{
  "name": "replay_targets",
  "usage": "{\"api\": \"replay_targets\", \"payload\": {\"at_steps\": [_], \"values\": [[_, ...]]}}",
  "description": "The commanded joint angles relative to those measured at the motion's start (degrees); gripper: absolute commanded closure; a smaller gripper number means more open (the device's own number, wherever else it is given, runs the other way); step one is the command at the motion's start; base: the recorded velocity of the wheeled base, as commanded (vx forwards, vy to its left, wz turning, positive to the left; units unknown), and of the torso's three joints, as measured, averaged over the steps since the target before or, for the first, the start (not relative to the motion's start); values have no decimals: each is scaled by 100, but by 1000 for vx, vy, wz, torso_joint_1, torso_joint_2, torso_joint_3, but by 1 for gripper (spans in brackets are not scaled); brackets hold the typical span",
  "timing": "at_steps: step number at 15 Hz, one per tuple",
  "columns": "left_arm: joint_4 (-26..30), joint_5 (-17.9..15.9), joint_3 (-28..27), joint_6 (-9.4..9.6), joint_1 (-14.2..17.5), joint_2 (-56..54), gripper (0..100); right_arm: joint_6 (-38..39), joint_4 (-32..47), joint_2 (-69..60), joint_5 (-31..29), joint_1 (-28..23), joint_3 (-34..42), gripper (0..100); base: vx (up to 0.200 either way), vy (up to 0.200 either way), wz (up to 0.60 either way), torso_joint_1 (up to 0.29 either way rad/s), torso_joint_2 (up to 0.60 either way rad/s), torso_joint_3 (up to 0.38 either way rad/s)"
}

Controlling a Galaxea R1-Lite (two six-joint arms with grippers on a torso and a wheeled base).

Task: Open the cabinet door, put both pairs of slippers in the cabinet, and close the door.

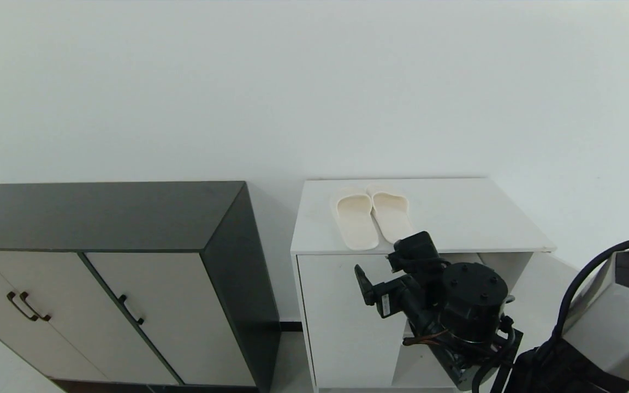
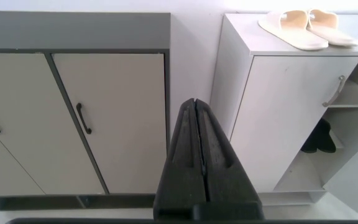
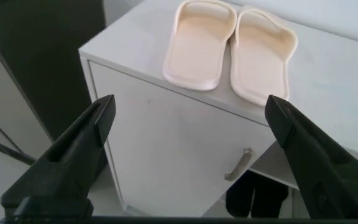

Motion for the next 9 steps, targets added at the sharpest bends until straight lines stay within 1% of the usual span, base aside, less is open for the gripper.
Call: {"api": "replay_targets", "payload": {"at_steps": [1, 2, 4, 5, 6, 8, 9], "values": [[1, 4, 0, -2, 1, 8, 100, -90, 200, 66, -40, -32, -204, 0, 0, 0, 0, 0, 0, 0], [-8, 4, 0, -2, 1, 8, 100, -11, 710, 31, -67, -41, -432, 0, 0, 0, 0, 0, 0, 0], [1, 4, 0, 7, 1, 8, 100, 508, 1879, -259, -67, -76, -766, 0, 0, 0, 0, 0, 0, 0], [1, 4, 0, 7, 1, 8, 100, 807, 2556, -444, -128, -76, -1013, 0, 0, 0, 0, 0, 0, 0], [1, 4, 0, 7, 1, 8, 100, 1044, 2986, -523, -339, -76, -1250, 0, 0, 0, 0, 0, 0, 0], [1, 4, 0, 7, 1, 8, 100, 1281, 3241, -409, -972, -102, -1689, 0, 0, 0, 0, 0, 0, 0], [1, 4, 0, 7, 1, 8, 100, 1290, 3241, -356, -1042, -138, -1716, 0, 0, 0, 0, 0, 0, 0]]}}
